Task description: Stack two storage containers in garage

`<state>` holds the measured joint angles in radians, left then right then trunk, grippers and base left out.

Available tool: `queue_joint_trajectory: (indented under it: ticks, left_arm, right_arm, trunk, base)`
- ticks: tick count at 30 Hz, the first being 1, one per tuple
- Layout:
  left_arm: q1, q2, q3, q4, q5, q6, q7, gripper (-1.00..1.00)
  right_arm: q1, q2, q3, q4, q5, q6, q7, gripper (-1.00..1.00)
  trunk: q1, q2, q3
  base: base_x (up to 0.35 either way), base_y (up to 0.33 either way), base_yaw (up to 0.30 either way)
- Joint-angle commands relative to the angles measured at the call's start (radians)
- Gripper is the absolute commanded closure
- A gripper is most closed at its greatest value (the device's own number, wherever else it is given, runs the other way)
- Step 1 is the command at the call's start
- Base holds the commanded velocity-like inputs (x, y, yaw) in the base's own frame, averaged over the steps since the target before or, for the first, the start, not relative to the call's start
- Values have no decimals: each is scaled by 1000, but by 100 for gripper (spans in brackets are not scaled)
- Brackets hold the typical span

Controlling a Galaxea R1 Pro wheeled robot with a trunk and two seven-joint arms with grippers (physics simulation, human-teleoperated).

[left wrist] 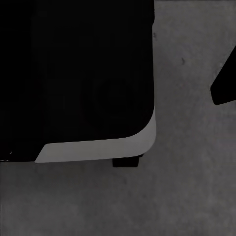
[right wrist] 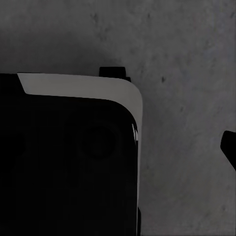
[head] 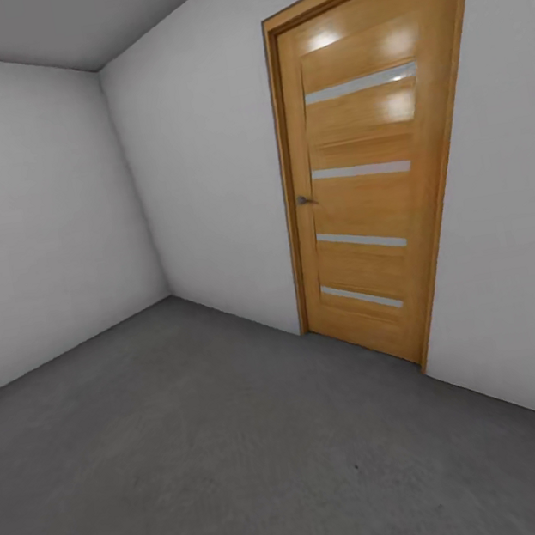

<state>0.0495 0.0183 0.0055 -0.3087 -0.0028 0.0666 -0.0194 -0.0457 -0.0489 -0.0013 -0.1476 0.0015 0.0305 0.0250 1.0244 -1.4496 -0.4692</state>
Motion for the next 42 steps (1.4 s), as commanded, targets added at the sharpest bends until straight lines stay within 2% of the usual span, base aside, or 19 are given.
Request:
queue_joint_trajectory:
  ticks: [1,42]
  left_arm:
    - [1,0,1,-4,0,7,-2,-100]
    - [1,0,1,-4,0,7,-2,-100]
  right_arm:
    - [0,0,0,-1,0,3,3,-100]
    - [0,0,0,-1,0,3,4,-100]
  trunk:
    - [1,0,-1]
    - [1,0,-1]
  base:
    - [332,186,-264]
    - [330,189,-265]
